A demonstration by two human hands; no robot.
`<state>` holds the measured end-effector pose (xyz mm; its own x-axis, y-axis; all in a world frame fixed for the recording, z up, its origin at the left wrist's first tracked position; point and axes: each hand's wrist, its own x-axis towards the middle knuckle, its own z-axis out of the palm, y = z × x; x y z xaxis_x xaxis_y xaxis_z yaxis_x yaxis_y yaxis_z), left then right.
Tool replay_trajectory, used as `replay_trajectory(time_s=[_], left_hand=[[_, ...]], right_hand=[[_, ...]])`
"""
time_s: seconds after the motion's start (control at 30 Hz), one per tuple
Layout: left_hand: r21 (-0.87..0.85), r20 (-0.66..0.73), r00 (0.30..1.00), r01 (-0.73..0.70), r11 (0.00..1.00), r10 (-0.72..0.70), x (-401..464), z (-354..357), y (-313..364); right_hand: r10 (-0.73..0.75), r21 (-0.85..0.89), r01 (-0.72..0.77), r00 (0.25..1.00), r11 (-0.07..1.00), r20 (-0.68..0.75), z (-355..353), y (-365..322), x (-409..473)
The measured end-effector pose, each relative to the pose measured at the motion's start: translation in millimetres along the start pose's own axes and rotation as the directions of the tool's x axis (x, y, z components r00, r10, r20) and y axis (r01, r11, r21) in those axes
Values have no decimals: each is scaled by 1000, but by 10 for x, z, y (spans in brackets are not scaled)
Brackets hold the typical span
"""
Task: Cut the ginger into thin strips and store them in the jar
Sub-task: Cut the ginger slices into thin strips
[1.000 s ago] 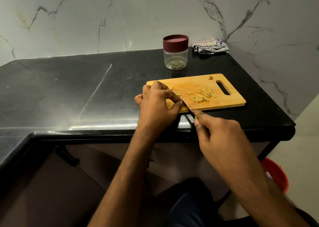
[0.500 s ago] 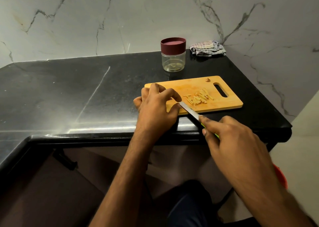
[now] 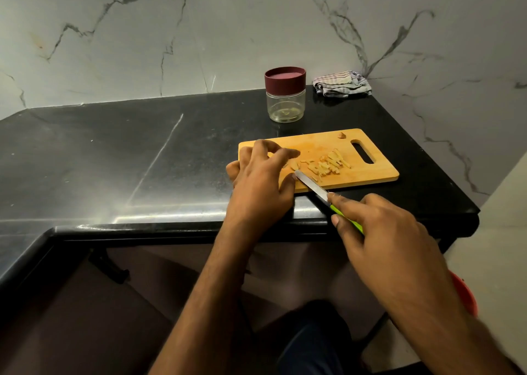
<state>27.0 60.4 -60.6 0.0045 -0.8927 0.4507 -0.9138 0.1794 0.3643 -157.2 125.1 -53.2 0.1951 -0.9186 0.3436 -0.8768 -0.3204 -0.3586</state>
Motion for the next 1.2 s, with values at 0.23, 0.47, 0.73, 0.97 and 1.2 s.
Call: replay_trajectory(time_s=[0.23,0.47,0.73,0.97,1.2], left_hand=[[-125,-33,987,152,980,-157,2,-31,-30],[-165,-8,979,199,966,-203,29,-48,-35],[-152,21,977,212,965,-211,46,-59,-30],[-121,28,980,199,972,-197,46,-40,-42],[-129,12,981,193,973,-193,39,-33,-32]], right_hand=[[-27,145,34,999,989,-47,-31,-18,-39],[-23,190,34,998,981,-60,36,-82,-34],[14,98,-3,993,995,-116,-46,4,67],[-10,120,21,996,993,-92,-31,-31,94],[-71,121,78,995,990,-63,20,-64,207]])
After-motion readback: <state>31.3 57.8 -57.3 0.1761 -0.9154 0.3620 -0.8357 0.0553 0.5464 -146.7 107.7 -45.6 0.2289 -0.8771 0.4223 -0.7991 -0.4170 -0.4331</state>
